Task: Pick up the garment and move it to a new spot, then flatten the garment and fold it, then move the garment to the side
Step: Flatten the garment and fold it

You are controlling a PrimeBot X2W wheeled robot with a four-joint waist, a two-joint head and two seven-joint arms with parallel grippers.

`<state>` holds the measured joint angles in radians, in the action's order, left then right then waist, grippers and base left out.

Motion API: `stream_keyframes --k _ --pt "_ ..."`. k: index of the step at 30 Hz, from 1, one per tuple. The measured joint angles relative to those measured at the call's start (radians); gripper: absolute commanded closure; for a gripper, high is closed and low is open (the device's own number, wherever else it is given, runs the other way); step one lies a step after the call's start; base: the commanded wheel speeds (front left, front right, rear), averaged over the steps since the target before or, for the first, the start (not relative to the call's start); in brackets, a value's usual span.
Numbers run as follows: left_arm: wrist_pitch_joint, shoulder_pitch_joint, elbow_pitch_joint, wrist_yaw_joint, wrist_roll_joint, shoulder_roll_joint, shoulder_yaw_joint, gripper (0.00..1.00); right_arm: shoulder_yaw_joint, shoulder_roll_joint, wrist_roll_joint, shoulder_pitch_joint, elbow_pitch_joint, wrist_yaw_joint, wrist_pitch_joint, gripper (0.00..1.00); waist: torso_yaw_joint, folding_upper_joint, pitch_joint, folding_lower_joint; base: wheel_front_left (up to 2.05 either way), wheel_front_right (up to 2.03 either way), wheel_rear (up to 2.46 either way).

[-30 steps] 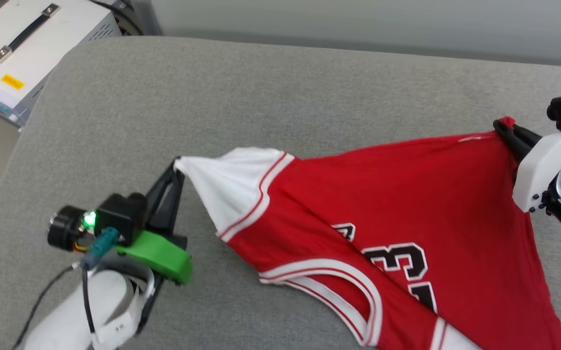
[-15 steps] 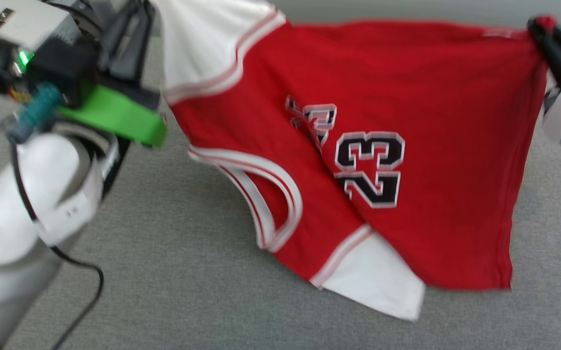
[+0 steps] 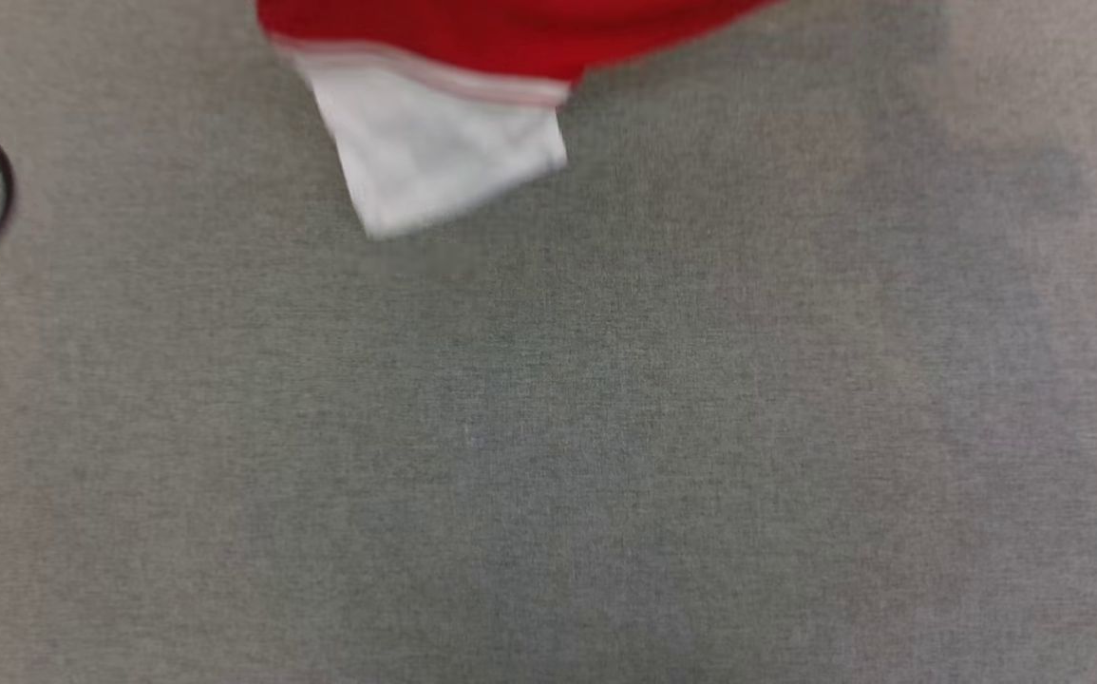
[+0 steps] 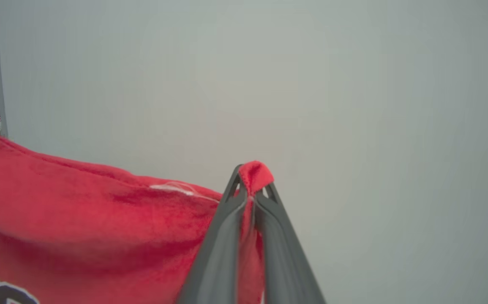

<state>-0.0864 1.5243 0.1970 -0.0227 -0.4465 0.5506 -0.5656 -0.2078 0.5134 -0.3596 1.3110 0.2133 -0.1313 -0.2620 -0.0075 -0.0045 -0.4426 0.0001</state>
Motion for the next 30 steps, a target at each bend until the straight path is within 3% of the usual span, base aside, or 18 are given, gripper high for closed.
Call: stream_keyframes --k 7,14,22,30 --pt "-0.002 0.308 0.171 -0.053 0.030 -0.049 0.017 1.00 -0.055 -0.005 0.073 0.292 0.152 0.000 0.034 1.00 -0.015 0.0000 -0.107 0.0001 0.00 0.00 0.00" --pt "-0.045 0.455 0.320 -0.083 0.042 -0.067 0.001 1.00 -0.082 -0.032 0.082 0.464 0.325 0.000 0.105 1.00 -0.025 0.0000 -0.191 0.0001 0.00 0.00 0.00" --pt "-0.101 0.419 0.444 -0.096 0.027 -0.070 -0.037 1.00 -0.185 -0.055 0.060 0.465 0.464 0.000 0.186 1.00 -0.023 0.0000 -0.231 0.0002 0.00 0.00 0.00" --pt "-0.150 0.222 0.472 -0.098 -0.021 -0.033 -0.050 1.00 -0.292 -0.074 -0.014 0.341 0.554 0.000 0.280 1.00 -0.023 0.0000 -0.197 0.0001 0.00 0.00 0.00"
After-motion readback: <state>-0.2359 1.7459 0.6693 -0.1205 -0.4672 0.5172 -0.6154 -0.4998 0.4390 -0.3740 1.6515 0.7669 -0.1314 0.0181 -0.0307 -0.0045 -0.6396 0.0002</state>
